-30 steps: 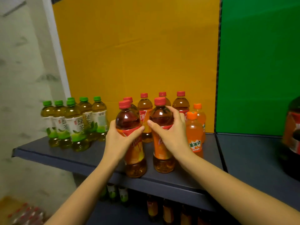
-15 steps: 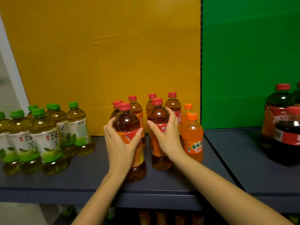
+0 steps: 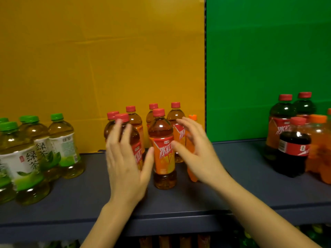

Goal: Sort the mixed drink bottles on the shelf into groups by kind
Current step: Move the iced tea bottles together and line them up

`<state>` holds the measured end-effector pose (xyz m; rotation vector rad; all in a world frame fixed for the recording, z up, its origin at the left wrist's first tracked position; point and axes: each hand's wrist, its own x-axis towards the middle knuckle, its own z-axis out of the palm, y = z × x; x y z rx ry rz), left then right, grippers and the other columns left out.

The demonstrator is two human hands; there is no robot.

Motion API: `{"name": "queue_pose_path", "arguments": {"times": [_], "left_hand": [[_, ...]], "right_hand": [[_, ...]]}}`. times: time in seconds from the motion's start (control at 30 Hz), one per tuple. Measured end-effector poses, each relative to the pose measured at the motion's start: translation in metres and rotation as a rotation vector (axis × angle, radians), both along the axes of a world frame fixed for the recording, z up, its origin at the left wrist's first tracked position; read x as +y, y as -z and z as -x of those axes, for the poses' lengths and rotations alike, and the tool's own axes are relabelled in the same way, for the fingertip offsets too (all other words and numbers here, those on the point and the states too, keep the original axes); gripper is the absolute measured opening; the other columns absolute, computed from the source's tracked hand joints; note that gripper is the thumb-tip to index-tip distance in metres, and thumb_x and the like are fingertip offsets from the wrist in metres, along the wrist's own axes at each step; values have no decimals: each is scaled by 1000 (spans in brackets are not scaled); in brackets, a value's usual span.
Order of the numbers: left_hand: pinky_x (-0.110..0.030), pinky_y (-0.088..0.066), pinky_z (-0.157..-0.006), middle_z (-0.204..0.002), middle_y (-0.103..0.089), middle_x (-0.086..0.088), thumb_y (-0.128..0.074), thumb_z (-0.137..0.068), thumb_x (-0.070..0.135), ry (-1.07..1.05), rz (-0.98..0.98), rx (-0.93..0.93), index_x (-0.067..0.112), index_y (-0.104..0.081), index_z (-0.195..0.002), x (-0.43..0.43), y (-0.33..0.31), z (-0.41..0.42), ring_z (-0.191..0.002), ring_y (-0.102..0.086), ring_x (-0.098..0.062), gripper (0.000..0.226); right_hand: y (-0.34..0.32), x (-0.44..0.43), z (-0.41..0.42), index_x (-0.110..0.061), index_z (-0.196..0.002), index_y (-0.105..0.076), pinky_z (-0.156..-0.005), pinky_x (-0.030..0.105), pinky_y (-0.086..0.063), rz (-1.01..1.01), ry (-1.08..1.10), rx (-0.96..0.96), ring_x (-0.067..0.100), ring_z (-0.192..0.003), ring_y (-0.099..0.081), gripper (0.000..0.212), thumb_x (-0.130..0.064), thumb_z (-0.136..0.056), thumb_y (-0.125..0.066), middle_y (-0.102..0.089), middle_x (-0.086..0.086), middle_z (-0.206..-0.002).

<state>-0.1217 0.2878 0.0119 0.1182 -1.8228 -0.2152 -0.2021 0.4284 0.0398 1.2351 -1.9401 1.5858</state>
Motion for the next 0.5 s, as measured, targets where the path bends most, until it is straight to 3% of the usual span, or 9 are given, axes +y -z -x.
{"name": "queue_pose_path", "arguments": {"times": [0.1,0.2,0.3,0.4,0.5], "left_hand": [[-17,-30,-103,-131,-46,-7,-52,-86,30,219,143,-71,9,-51,-118,28,-4,0,-125,-40,-11,38],[-11,-31,-101,-130,-46,3,-52,-85,35,318,116,-205,17,-50,-118,53,-2,11,-123,-39,-3,38],[-3,-18,-105,-141,-30,14,-51,-83,48,413,-51,-344,26,-30,-137,71,2,34,-130,-24,7,62],[-18,-19,-114,-149,-16,14,-62,-79,47,426,-218,-393,29,-6,-143,83,12,63,-137,-15,1,87],[-26,-25,-113,-149,-18,6,-74,-70,41,411,-441,-404,23,-2,-143,88,19,88,-137,-21,-9,104]], "right_hand": [[-11,32,20,-32,-102,-55,-93,11,-40,157,-23,-9,-2,-108,-50,26,-18,-80,-55,-53,-4,-114],[-15,51,62,-32,-92,-54,-86,14,-42,202,77,-79,6,-99,-54,29,-4,-84,-56,-57,1,-109],[-11,52,106,-21,-99,-53,-87,23,-42,141,172,-192,17,-103,-53,24,-2,-85,-55,-56,5,-114],[-4,44,141,-14,-113,-51,-86,25,-37,46,207,-274,17,-103,-50,33,-5,-83,-59,-53,9,-124],[1,29,163,-10,-130,-39,-96,32,-40,-71,121,-424,20,-117,-46,59,-8,-78,-67,-45,10,-135]]}}
